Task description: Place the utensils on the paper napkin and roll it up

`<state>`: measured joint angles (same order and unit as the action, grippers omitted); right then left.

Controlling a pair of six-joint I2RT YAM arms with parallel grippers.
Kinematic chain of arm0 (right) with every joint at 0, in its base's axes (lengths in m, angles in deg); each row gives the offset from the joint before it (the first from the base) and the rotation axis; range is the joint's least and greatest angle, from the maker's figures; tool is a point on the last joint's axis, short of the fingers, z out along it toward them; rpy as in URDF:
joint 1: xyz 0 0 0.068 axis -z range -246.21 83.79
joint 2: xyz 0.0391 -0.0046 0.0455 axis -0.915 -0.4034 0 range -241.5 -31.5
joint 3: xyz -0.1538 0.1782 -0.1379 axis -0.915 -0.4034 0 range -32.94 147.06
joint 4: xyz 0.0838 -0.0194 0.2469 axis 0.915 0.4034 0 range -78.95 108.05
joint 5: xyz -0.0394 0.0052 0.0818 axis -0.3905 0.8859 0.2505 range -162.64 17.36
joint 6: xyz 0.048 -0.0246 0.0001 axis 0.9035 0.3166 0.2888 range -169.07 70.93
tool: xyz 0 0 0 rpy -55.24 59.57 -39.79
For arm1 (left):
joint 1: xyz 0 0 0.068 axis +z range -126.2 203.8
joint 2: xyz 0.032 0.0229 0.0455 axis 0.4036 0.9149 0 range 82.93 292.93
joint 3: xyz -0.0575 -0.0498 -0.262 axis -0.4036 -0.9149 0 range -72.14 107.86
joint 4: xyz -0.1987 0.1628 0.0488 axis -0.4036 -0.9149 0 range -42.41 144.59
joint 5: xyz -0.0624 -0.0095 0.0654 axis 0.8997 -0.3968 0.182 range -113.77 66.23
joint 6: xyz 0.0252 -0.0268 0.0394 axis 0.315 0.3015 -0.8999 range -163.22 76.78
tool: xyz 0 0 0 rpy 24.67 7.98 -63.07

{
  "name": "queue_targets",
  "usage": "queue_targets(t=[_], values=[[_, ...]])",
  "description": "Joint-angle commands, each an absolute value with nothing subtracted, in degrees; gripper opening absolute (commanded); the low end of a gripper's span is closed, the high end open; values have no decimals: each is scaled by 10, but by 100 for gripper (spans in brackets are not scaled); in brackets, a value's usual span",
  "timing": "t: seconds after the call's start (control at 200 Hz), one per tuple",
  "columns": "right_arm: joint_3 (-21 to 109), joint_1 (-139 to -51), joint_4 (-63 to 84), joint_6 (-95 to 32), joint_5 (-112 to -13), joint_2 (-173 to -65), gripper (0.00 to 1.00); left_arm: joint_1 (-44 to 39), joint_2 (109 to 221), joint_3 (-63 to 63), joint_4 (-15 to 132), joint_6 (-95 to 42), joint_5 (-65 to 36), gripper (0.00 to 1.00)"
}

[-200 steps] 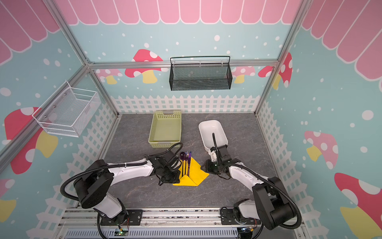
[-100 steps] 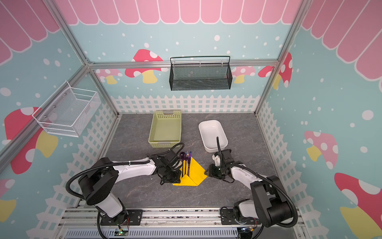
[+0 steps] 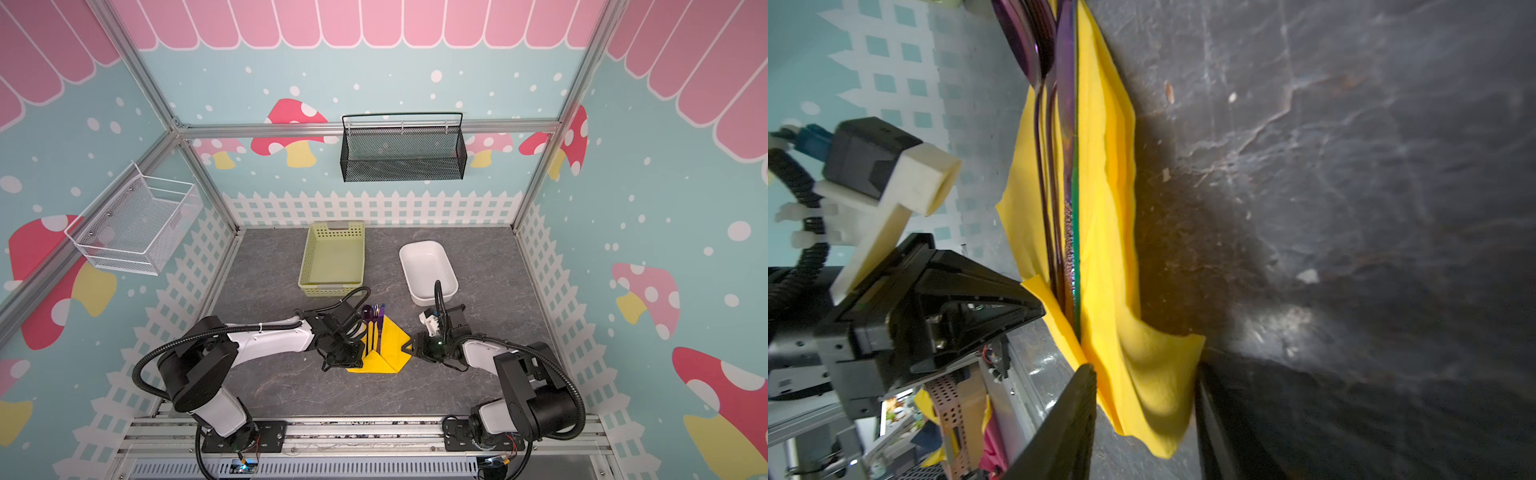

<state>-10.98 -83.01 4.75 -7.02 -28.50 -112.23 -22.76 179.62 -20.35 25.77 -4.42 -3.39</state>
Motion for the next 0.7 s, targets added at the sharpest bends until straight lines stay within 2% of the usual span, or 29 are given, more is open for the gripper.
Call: queue_targets(t=[0.0,0.11,0.26,0.48,0.695], values=[[-139,-827,-60,-4,-210,-1132,42,-227,1809,-200,255,-41,-43,2],[-166,-828,-122,38,-180,-1131,42,-227,1808,-200,256,-41,-44,2],[-169,-827,-116,40,-185,-1114,42,-227,1807,-200,255,-41,-44,2],[-128,-822,7,-13,-281,-1070,41,-227,1799,-200,255,-40,-45,3],[-94,-822,81,-58,-308,-1078,36,-227,1789,-186,256,-41,-27,6]])
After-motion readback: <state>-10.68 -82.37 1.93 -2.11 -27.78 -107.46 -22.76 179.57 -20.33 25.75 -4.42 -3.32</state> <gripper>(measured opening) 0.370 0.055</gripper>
